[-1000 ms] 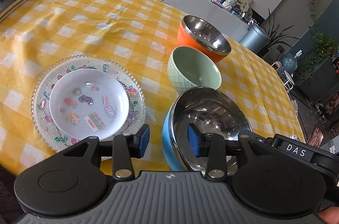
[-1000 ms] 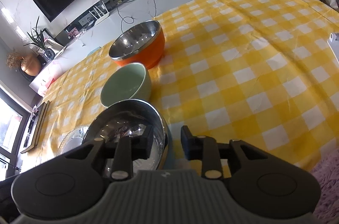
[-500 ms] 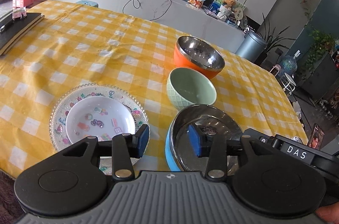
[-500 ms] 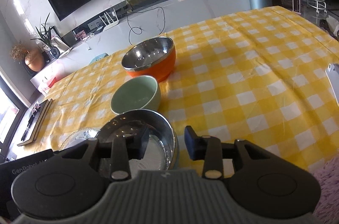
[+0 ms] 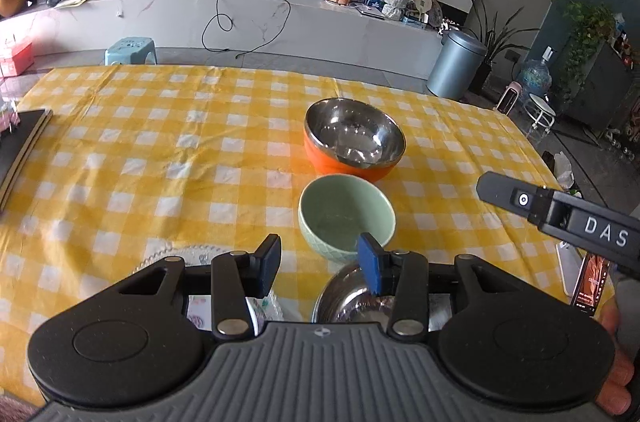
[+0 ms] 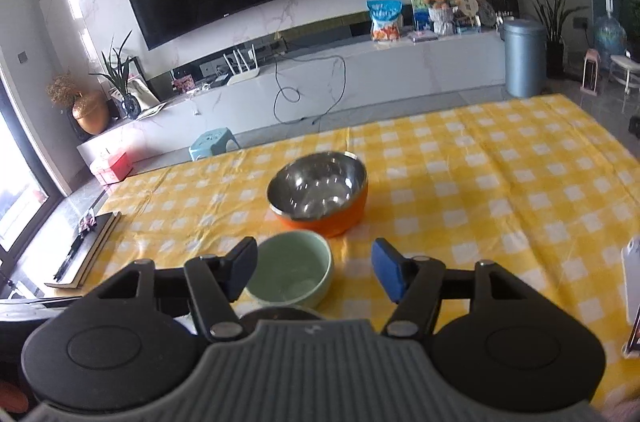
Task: Organize plates and bowls
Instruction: 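Move the left gripper to the orange steel bowl rim and close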
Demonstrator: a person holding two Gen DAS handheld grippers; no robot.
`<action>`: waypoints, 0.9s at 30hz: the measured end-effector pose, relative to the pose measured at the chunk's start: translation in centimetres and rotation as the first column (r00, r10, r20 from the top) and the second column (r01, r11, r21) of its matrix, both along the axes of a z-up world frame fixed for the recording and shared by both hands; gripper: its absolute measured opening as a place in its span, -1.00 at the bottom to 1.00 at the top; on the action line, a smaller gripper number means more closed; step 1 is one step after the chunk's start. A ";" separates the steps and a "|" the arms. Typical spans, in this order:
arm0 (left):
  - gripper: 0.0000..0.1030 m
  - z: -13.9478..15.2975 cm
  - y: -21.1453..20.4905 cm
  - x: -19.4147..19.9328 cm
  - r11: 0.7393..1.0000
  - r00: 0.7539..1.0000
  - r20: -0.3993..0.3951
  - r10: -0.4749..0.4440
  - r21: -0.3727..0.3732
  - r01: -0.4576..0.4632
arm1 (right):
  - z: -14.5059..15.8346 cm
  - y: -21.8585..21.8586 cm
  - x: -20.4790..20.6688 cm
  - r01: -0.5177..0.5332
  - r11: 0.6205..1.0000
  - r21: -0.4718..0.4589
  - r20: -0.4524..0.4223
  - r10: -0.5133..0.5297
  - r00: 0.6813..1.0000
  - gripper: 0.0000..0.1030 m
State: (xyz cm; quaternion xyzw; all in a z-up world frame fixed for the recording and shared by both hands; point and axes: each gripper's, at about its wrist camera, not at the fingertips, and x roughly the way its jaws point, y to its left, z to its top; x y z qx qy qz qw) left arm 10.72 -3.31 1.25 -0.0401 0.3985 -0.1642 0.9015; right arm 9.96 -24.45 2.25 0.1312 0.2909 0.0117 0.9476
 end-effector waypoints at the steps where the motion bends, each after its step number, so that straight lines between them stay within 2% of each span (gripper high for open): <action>1: -0.03 0.3 -0.3 0.5 1.000 1.000 0.008 -0.007 0.008 0.007 | 0.5 0.1 0.6 0.007 1.000 -0.030 0.011 -0.007 1.000 0.24; 2: -0.03 0.5 -0.6 0.9 1.000 1.000 0.013 -0.014 0.014 0.013 | 0.9 0.1 1.2 0.020 0.998 -0.053 0.017 -0.019 1.000 0.24; 3: -0.02 0.7 -0.8 1.3 1.000 1.000 0.018 -0.018 0.017 0.018 | 1.1 0.1 1.9 0.044 0.996 -0.075 0.012 -0.043 0.999 0.43; 4: 0.00 0.9 -1.0 1.9 1.000 0.999 0.020 -0.025 0.018 0.024 | 1.3 0.1 2.6 0.080 0.992 -0.096 0.007 -0.080 0.997 0.76; 5: 0.01 1.1 -1.3 2.4 0.999 0.999 0.020 -0.031 0.020 0.031 | 1.5 0.0 3.1 0.120 0.986 -0.111 0.017 -0.119 0.993 0.80; 7: 0.03 1.3 -1.6 3.6 0.999 0.999 0.020 -0.035 0.029 0.035 | 1.5 -0.3 4.5 0.149 0.980 -0.129 0.033 -0.146 0.989 0.77; 12: 0.03 1.1 -2.5 7.0 0.999 1.000 -0.008 -0.022 0.043 0.022 | 0.9 -1.3 9.5 0.162 0.982 -0.100 -0.067 -0.169 0.983 0.68; 17: 0.03 0.1 -2.9 10.1 0.999 0.998 -0.022 -0.052 0.004 0.053 | -1.4 -2.9 14.3 0.147 0.989 -0.003 -0.161 -0.146 0.976 0.44; 19: 0.04 -0.4 -3.1 11.1 0.998 0.998 -0.031 -0.059 0.000 0.059 | -2.4 -3.6 15.6 0.137 0.990 0.034 -0.198 -0.128 0.972 0.27; 24: 0.04 -1.7 -3.4 14.5 0.998 0.994 -0.104 -0.040 -0.052 0.035 | -4.7 -4.6 18.3 0.125 0.983 0.135 -0.297 -0.081 0.952 -0.02; 27: 0.04 -2.6 -4.0 16.2 0.998 0.989 -0.139 -0.047 -0.038 0.042 | -5.5 -4.7 19.6 0.129 0.976 0.175 -0.335 -0.064 0.940 -0.11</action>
